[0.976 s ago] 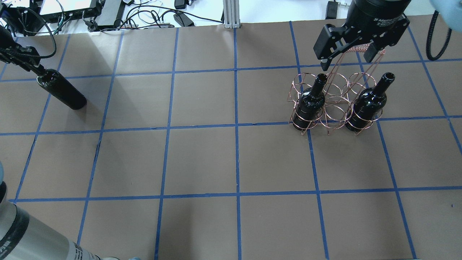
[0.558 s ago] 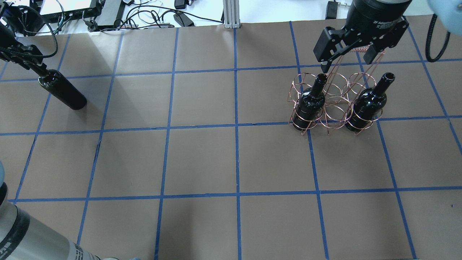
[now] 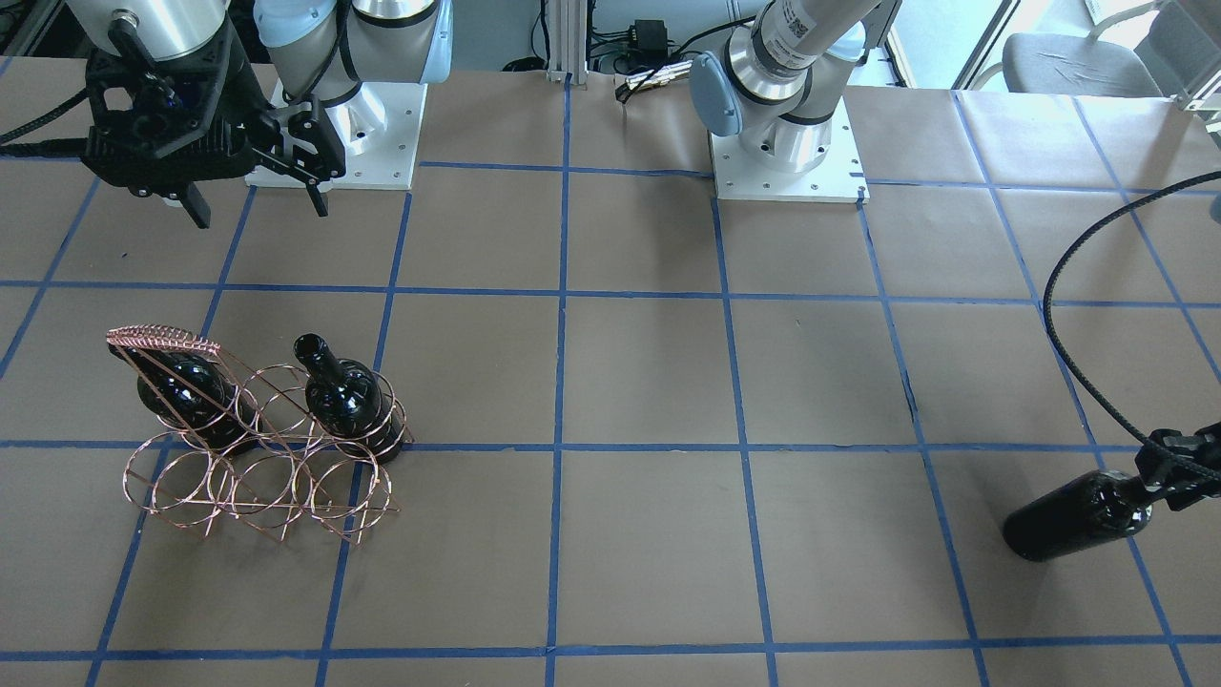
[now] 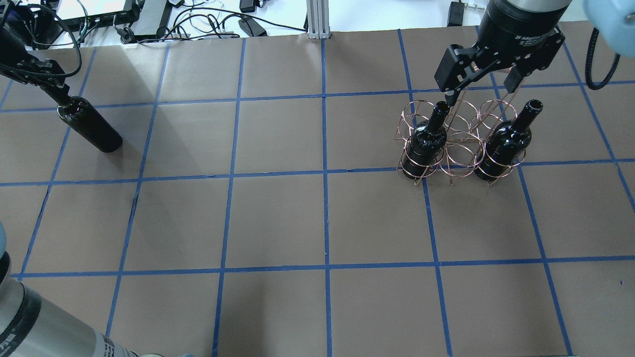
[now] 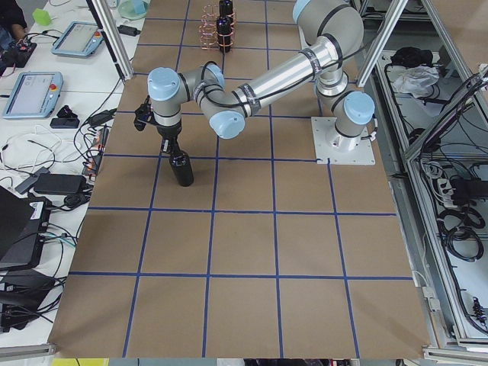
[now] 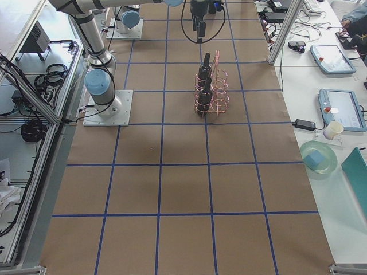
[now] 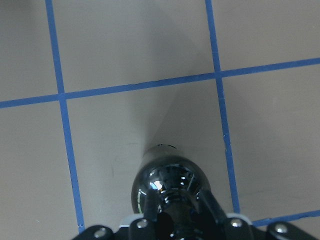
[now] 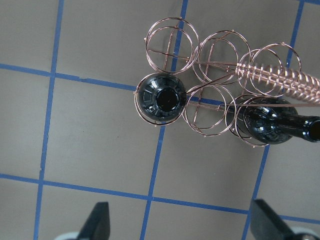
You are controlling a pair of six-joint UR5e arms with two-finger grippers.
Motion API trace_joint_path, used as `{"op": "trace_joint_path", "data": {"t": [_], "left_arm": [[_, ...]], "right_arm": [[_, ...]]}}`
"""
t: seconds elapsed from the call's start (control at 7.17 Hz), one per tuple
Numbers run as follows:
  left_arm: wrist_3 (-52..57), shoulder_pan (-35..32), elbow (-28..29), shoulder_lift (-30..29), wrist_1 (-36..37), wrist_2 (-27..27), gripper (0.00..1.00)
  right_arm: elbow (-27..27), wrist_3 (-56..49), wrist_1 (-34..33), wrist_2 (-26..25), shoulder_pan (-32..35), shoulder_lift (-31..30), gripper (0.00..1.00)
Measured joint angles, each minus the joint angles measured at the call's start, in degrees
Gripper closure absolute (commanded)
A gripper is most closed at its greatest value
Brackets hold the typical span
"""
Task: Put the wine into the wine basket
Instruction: 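Lift the black bottle with the left gripper and carry it toward table center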
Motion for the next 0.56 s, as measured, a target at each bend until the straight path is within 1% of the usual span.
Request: {"op": "trace_joint_path", "data": {"t": [0.42,0.56], "left_arm": [[-0.7,-0.2,-0.2,2.1,-2.4,1.7,1.0],[-3.4,-1.4,-0.2,3.4,-3.9,1.8,1.0]], "right_arm": [[0.0,0.0,-0.2,-0.1,0.0,-0.1,0.0],[0.0,-0.2,-0.5,-0.1,0.0,-0.1,0.0]]}}
